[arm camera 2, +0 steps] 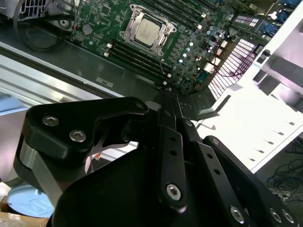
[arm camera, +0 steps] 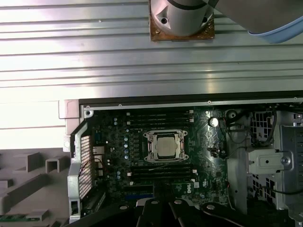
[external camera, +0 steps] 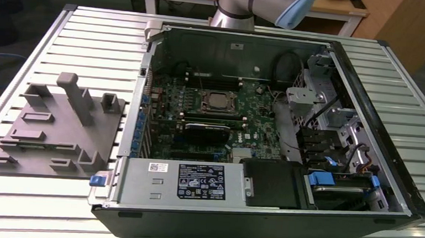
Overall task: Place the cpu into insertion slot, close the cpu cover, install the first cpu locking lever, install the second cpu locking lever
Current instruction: 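Close the cpu cover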
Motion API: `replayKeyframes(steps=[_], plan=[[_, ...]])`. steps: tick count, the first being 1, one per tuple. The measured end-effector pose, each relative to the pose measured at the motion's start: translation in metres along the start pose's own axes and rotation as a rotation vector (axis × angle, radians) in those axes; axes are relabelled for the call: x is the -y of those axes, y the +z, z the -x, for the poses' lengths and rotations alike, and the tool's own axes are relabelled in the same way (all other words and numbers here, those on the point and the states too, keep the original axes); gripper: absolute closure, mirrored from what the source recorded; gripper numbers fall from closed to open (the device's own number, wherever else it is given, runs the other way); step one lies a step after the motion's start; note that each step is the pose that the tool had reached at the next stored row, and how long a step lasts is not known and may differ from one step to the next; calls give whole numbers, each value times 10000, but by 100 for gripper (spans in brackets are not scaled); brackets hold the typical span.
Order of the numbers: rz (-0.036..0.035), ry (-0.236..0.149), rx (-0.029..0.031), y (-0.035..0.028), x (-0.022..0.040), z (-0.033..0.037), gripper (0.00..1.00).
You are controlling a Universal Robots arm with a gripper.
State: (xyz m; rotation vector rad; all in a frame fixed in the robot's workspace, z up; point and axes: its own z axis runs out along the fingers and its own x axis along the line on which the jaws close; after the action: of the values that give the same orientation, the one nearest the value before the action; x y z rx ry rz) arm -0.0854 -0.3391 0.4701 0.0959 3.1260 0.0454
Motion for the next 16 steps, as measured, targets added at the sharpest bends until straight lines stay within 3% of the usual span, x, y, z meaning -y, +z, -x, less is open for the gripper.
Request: replayKeyframes(steps=[16], plan=[[0,0,0,33,1,0,90]])
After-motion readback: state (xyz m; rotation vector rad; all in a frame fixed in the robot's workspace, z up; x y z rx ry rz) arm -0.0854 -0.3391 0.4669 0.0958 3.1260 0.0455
